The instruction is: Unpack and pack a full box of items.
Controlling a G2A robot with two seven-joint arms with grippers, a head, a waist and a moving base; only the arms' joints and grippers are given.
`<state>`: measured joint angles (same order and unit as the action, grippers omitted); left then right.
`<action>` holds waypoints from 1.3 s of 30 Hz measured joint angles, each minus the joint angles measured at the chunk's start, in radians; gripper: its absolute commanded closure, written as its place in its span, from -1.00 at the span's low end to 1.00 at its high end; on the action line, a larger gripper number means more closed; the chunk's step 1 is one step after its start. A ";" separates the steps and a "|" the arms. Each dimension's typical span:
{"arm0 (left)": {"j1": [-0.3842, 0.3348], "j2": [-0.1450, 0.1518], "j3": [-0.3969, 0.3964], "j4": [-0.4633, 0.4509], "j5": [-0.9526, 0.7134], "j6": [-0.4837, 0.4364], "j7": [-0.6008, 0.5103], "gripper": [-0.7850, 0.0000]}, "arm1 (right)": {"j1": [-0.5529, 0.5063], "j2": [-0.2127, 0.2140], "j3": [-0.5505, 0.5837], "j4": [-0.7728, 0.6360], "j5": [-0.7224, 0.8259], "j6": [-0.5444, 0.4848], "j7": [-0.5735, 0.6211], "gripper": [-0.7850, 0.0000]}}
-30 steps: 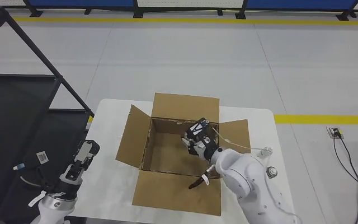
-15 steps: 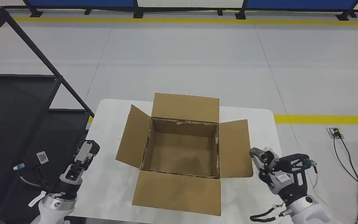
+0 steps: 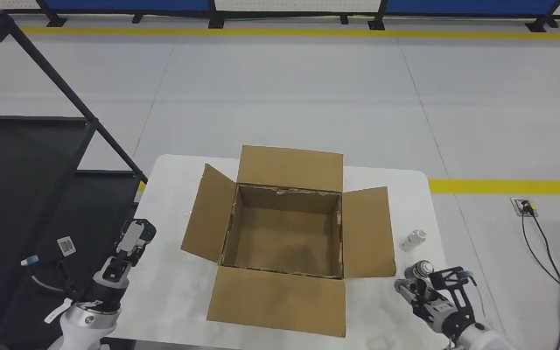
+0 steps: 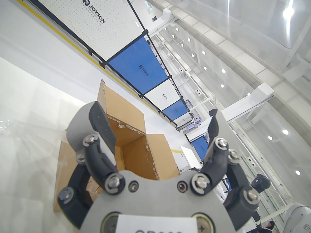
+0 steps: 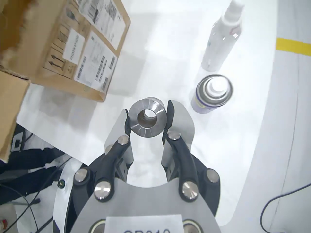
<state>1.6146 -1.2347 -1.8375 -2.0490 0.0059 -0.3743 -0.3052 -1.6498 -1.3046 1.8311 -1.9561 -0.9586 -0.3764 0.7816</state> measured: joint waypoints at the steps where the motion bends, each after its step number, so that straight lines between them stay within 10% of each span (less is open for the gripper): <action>1: 0.000 0.000 0.000 0.000 0.000 0.000 0.000 -1.00 | 0.020 0.002 -0.007 0.023 -0.001 -0.002 0.020 1.00; 17: 0.000 0.000 0.000 0.000 0.000 0.000 0.000 -1.00 | 0.171 0.027 -0.116 0.189 -0.130 0.053 0.126 0.95; 35: 0.000 0.000 0.000 0.000 0.000 0.000 0.000 -1.00 | 0.149 0.044 -0.139 0.164 -0.139 0.095 0.076 -0.31; 39: 0.000 0.000 0.000 0.000 0.000 0.000 0.000 -1.00 | 0.089 0.045 -0.100 0.092 -0.091 0.105 -0.017 -1.00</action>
<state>1.6146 -1.2347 -1.8375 -2.0490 0.0059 -0.3743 -0.3052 -1.5609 -1.2593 1.7314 -1.8638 -1.0498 -0.2713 0.7644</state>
